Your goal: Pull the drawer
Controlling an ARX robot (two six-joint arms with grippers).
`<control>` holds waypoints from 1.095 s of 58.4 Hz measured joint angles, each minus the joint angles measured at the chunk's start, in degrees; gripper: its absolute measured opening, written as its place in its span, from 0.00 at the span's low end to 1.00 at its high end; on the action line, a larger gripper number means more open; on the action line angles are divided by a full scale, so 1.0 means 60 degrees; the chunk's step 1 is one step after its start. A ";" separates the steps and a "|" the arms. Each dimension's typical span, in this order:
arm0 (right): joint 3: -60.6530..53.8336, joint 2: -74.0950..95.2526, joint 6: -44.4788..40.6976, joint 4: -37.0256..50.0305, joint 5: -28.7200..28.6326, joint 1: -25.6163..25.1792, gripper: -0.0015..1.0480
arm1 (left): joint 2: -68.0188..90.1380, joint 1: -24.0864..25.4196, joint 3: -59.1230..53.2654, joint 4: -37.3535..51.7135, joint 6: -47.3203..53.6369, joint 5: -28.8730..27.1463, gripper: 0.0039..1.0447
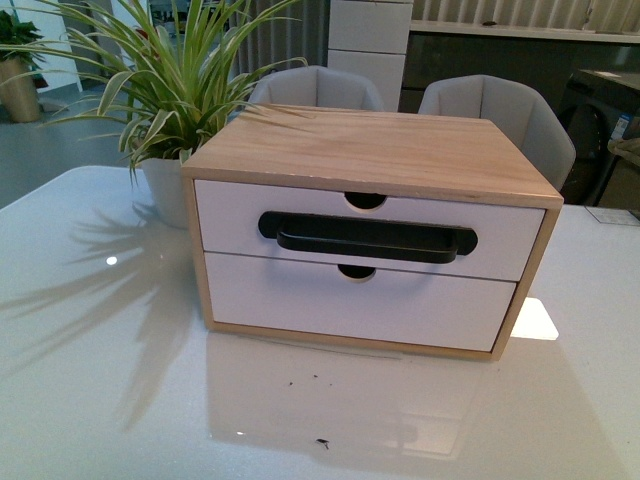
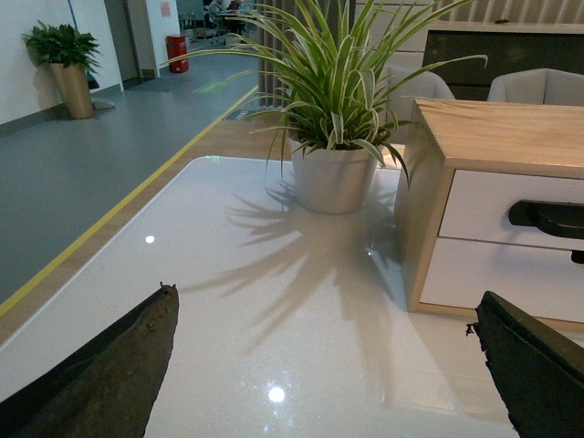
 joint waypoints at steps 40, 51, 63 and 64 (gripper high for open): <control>0.0000 0.0000 0.0000 0.0000 0.0000 0.0000 0.91 | 0.0000 0.0000 0.0000 0.0000 0.0000 0.0000 0.93; 0.0000 0.0000 0.0000 0.0000 0.0000 0.0000 0.91 | 0.0000 0.0000 0.0000 0.0000 0.0000 0.0000 0.93; 0.0000 0.0000 0.0000 0.0000 0.0000 0.0000 0.91 | 0.0000 0.0000 0.0000 0.0000 0.0000 0.0000 0.93; 0.0000 0.0000 0.0000 0.0000 0.0000 0.0000 0.91 | 0.0000 0.0000 0.0000 0.0000 0.0000 0.0000 0.93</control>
